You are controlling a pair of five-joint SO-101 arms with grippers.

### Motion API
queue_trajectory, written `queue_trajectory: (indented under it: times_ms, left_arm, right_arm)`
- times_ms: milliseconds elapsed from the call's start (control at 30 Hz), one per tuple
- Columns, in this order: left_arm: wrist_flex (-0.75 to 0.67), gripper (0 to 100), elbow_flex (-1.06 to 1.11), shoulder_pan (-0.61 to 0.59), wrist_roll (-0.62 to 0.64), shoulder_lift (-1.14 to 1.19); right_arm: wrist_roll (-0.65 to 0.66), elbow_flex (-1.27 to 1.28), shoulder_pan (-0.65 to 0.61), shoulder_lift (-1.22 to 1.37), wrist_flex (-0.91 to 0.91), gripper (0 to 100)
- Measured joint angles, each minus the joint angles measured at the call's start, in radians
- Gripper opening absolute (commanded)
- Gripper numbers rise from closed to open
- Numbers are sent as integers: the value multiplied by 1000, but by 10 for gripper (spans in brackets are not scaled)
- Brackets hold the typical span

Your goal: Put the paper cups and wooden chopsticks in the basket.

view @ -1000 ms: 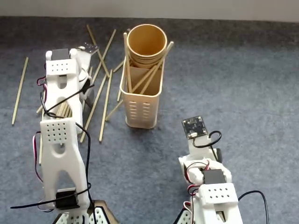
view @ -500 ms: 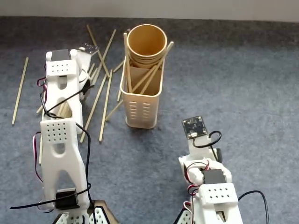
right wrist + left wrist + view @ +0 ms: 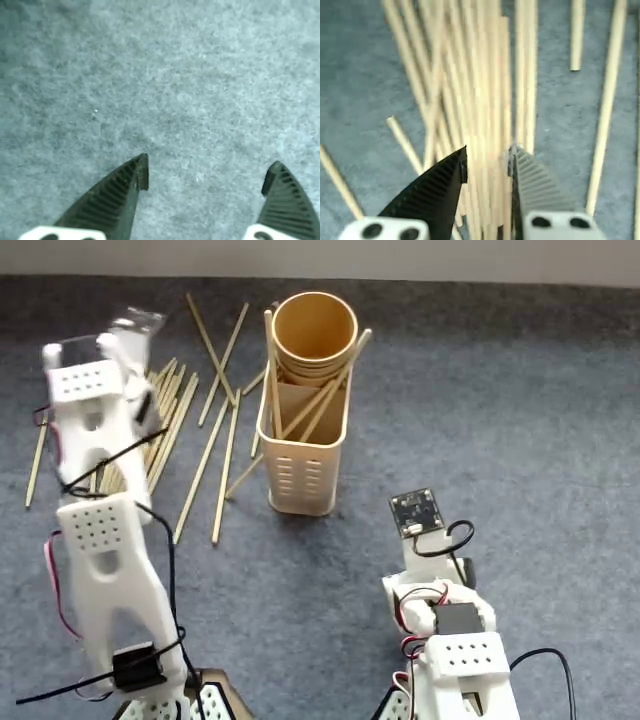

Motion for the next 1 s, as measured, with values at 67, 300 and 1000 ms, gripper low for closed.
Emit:
queue_trajectory:
  times_ms: [67, 300, 1000]
  left_arm:
    - [0, 196, 37, -18, 0, -20]
    - [0, 236, 210, -14, -66, -21]
    - [2, 10, 187, -2, -114, -58]
  right_arm:
    - [0, 0, 0, 0, 0, 358]
    - [0, 0, 0, 0, 0, 358]
    - [0, 0, 0, 0, 0, 358]
